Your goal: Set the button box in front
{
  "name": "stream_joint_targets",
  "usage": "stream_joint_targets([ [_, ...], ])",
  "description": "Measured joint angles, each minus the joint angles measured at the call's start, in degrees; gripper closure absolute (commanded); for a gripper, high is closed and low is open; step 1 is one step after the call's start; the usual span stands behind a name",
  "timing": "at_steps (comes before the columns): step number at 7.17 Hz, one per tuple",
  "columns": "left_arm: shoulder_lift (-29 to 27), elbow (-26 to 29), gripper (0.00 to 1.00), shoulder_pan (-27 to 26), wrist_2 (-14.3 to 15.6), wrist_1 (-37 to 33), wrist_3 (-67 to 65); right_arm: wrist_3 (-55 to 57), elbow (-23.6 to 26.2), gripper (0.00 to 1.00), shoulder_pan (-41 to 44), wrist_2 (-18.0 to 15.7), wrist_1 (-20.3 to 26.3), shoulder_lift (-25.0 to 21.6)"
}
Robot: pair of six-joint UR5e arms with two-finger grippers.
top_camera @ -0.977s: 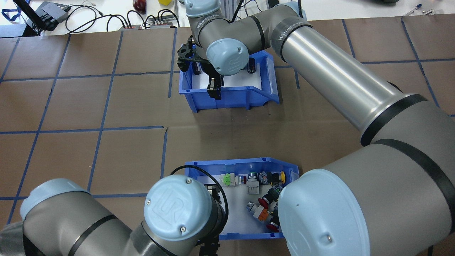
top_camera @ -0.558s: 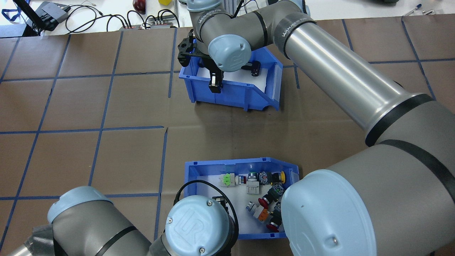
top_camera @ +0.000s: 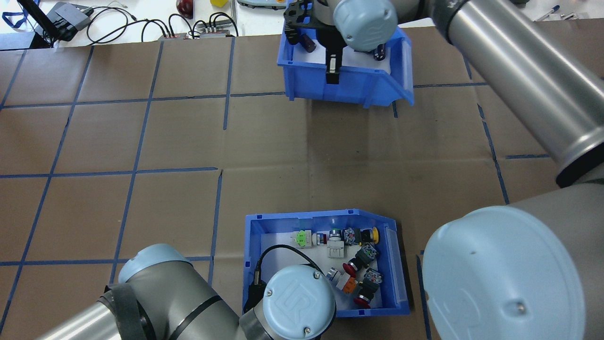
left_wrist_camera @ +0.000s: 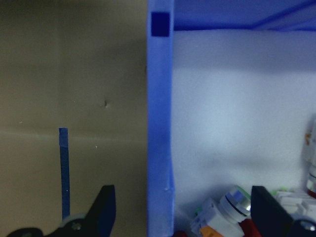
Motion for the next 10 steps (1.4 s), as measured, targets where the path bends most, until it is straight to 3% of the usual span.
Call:
stream_joint_targets([
  [1, -0.61, -0.02, 0.99, -0.29, 0.60, 0.19, -0.52, -5.77, 3.04, 0.95, -3.96, -0.81, 0.15, -2.87],
  [5, 1.18, 0.84, 1.00, 0.63, 1.91, 2.41, -0.11, -24.86, 20.75, 0.95, -18.77, -1.18, -0.87, -17.22],
  [8, 5.51, 3.31, 1.00, 12.31, 5.51, -0.06, 13.21, -33.29, 34.76, 0.95, -25.38, -1.13, -4.96, -27.90],
  [10, 2.26, 8.31, 1.00, 21.55, 5.43, -0.93, 25.59, -37.41, 42.59, 0.95, -27.76, -1.12, -9.66, -33.29],
])
